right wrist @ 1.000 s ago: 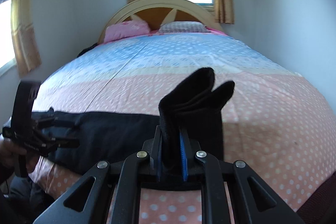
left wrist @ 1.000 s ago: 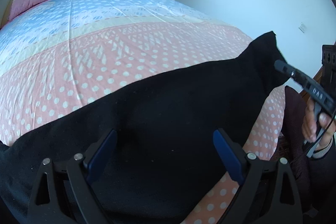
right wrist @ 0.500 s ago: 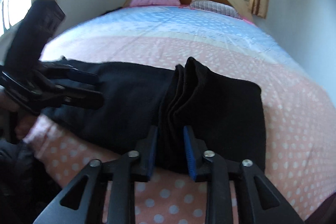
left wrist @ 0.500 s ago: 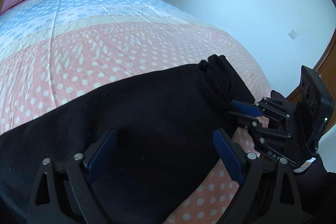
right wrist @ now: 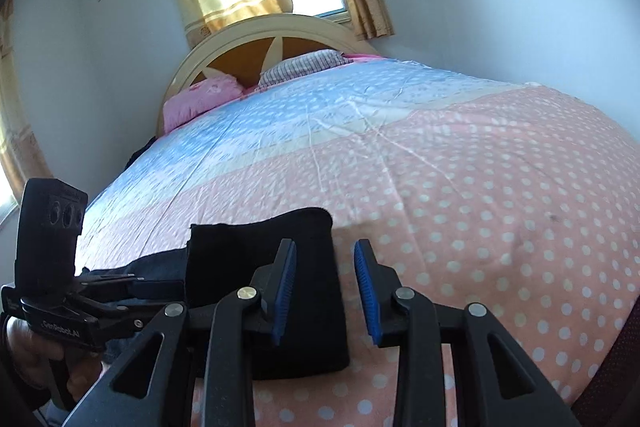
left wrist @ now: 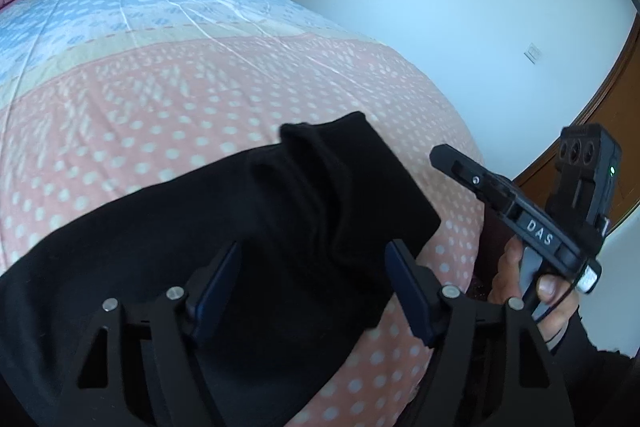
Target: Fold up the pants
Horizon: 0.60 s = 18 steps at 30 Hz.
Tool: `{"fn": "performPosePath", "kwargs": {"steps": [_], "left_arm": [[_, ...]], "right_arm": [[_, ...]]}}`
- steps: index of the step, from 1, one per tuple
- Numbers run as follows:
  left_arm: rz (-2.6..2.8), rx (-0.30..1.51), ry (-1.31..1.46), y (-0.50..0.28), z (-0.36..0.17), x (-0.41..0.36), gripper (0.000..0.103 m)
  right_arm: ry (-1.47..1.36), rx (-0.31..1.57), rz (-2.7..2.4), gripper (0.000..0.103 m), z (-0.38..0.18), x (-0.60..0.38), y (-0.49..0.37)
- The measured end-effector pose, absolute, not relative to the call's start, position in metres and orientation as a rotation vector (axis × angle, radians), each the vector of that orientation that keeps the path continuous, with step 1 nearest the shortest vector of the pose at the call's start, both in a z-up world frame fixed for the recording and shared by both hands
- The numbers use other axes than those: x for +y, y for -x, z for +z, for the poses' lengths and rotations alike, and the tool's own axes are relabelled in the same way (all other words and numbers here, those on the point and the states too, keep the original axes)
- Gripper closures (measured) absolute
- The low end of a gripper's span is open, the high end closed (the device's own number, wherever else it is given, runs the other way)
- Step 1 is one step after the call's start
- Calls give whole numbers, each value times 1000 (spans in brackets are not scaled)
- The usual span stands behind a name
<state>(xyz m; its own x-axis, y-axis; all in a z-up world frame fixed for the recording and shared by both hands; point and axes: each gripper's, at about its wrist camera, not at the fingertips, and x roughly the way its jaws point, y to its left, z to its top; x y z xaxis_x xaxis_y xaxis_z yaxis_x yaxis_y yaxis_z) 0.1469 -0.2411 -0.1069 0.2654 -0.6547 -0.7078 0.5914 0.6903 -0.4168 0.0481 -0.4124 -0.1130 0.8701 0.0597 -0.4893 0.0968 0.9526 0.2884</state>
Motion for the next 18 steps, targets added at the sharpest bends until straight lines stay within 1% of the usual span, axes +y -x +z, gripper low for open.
{"fn": "performPosePath", "kwargs": {"steps": [3,5,7,9,10,12,13,14,15,16,18], "left_arm": [[-828,998,65,-150,-107,-255,27],[-821,996,61,-149,-105,-260,27],[-814,998,66,-151,-107,-262,29],[-806,1000,73,-152,-108,-263,37],[-801,1000,75,-153,-108,-264,39],[-788,1002,77,-155,-109,-266,49],[-782,1003,80,-156,-109,-266,52],[-781,1004,82,-156,-110,-266,61],[-782,1007,81,-156,-110,-267,78],[-773,1011,78,-157,-110,-266,83],[-781,1014,102,-160,-110,-264,87]], "right_arm": [[-330,512,-22,70,-114,-416,-48],[-336,518,-26,66,-115,-420,-48],[-340,524,-24,65,-115,-420,-50],[-333,521,-21,65,-114,-418,-50],[-327,519,-20,65,-114,-416,-50],[-313,521,-16,65,-114,-413,-50],[-308,522,-14,65,-114,-412,-51],[-303,522,-12,65,-114,-411,-51],[-299,521,-12,65,-114,-410,-51],[-297,520,-11,65,-114,-409,-51],[-288,514,-14,65,-115,-409,-51]]}}
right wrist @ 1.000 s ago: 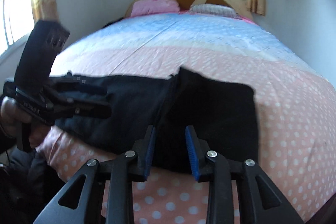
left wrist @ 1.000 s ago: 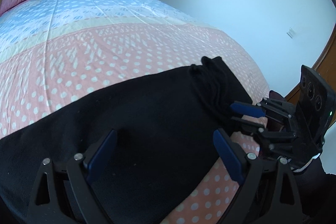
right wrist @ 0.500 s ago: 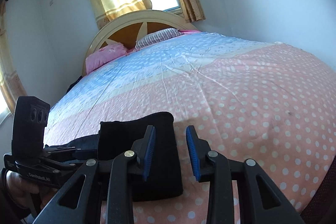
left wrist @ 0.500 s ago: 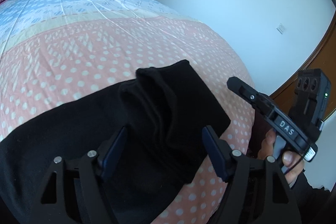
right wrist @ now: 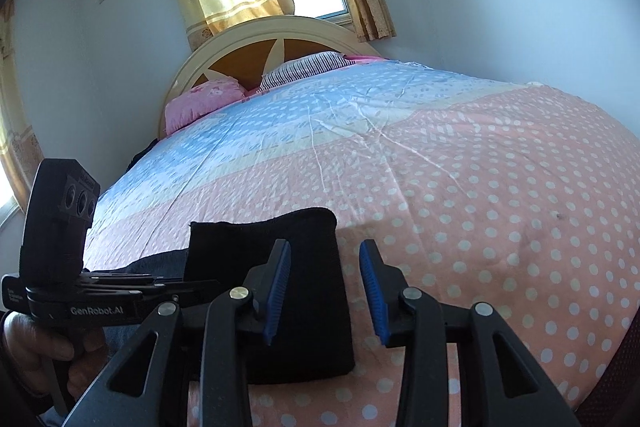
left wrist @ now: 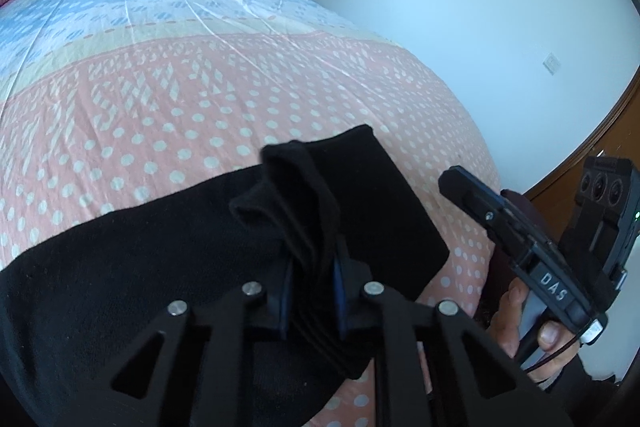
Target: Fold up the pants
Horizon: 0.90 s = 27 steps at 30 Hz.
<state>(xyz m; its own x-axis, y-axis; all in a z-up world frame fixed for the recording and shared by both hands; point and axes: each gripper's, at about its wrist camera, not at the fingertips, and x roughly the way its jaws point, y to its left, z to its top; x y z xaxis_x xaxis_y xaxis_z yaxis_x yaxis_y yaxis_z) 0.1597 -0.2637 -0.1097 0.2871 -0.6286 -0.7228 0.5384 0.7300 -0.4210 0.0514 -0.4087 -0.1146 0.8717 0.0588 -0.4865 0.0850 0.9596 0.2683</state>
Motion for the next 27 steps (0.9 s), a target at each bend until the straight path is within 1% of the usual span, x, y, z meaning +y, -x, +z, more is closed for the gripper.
{"fn": "performPosePath", "kwargs": {"steps": [13,19,27], "left_arm": [[-816,975,216,-152,-81,-230,89],[-817,936,261,-149,-63,-211,90],[-780,937,280,-149,-64,-183,91]], "right_arm": [[-282,478,-21,65,-112,-409,-47],[-271,489,-14,65,-113,-407,-48],[-243,489,-5,65,-113,-400,-47]]}}
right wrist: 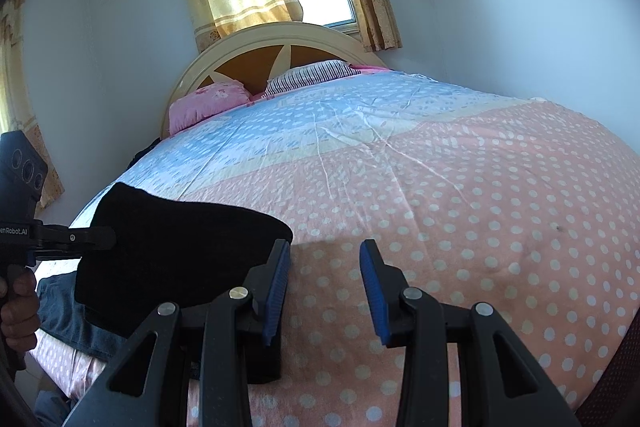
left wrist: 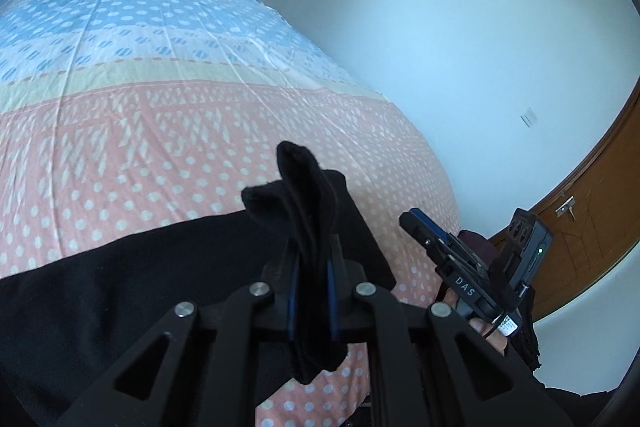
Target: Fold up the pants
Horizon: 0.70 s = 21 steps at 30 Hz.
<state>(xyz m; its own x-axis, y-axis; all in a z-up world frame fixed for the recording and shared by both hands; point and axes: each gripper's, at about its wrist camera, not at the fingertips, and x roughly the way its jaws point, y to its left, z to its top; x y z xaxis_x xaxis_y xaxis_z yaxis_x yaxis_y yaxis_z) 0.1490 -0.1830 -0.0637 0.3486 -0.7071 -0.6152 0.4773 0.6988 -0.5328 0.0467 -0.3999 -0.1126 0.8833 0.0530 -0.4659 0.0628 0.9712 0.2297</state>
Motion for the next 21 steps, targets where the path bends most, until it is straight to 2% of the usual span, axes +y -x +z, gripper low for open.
{"fn": "performPosePath", "kwargs": {"steps": [9,21], "left_arm": [[-743,948,411,-146,-65,-139,92],[-617,932,455,-139,-69,-74,92]], "right_arm": [[-178,492,19,65,-114,-386,-48],[-114,480,55,65,-113,-372,-45]]}}
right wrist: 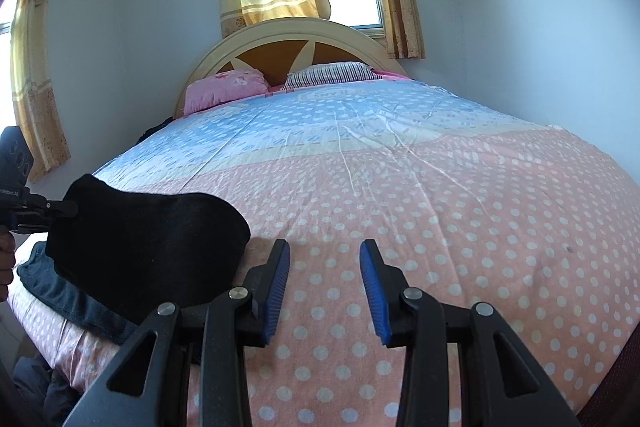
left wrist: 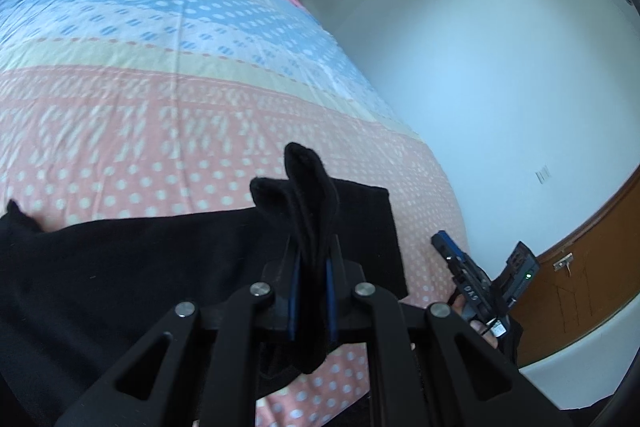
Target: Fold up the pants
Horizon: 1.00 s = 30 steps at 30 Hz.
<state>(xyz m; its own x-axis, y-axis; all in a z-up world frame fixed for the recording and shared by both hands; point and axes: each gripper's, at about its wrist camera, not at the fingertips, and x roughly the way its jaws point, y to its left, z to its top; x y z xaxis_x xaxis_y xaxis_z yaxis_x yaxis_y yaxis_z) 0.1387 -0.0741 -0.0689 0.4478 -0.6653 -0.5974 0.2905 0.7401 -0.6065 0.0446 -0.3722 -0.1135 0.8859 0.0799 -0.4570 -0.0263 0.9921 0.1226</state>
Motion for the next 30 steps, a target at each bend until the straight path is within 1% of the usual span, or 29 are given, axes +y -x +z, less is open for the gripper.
{"fn": "performPosePath", "kwargs": {"steps": [15,23,30], "left_arm": [[-487,1001,539,-139,-118,-14,92],[-459,1018,534,-139,-134,-9,92],[-489,987,565,-132,-122,-2,92]], "right_arm": [[101,482,195,65,-122,-322,-39],[82,483,292,64,-123,-314,-34],[165,500,361,64,-131,-287,-27]]}}
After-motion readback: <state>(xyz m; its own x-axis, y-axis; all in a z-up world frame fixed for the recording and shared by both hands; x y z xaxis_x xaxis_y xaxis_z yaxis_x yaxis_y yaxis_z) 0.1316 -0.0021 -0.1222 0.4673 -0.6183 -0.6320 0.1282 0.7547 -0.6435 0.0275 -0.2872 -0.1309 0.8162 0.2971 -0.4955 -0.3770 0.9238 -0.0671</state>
